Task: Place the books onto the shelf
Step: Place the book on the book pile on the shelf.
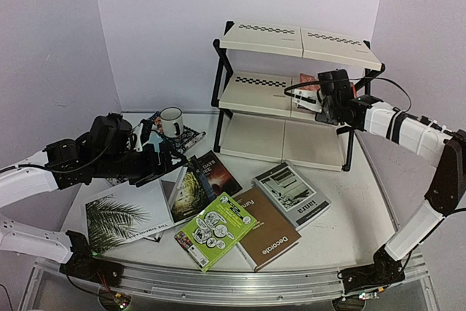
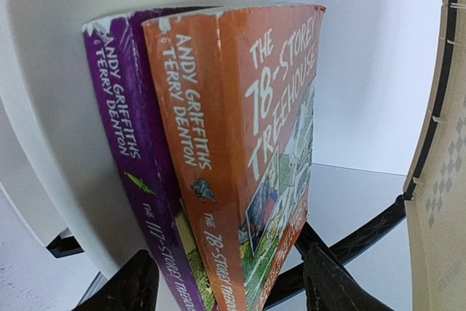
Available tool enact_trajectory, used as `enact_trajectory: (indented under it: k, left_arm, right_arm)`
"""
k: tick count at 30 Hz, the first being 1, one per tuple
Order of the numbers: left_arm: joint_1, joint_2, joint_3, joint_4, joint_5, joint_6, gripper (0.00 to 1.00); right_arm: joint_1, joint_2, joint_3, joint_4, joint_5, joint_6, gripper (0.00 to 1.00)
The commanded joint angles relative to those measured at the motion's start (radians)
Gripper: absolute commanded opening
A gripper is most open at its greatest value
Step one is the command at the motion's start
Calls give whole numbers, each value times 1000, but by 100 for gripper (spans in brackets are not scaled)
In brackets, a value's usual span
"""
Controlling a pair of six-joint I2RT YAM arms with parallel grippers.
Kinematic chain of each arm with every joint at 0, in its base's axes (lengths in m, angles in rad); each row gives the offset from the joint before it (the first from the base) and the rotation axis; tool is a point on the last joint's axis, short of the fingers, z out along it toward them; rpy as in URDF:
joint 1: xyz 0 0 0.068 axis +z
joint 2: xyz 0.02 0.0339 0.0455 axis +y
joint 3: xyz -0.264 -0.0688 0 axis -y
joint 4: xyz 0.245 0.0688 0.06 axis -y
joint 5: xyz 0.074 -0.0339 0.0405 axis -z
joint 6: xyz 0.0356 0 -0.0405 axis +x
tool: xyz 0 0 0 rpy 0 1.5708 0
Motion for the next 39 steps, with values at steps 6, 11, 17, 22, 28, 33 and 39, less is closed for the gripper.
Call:
enact_trajectory:
  k: [6,11,17,22,28,33,39]
  left_arm:
    - [4,-12,17,35,0,12,97]
    - [4,-9,17,35,0,10,97]
    - [4,-12,15,36,0,7,97]
    - [4,-23,11,36,0,-1,97]
    - [4,-39,-1,36,0,-9,97]
    - [4,-34,4,36,0,-6,97]
    - [4,-24,9,36,0,-1,97]
  right_arm:
    - [38,-51,8,-27,50,50,64]
    - [51,-63,2,-35,60,54,64]
    - [46,-38,18,-36,64,20,64]
    - [24,-6,47,-34,48,14,69]
    - [8,17,60,-34,42,6,69]
    - [8,25,61,-67,44,27,65]
    - [10,10,59,-103,49,58,49]
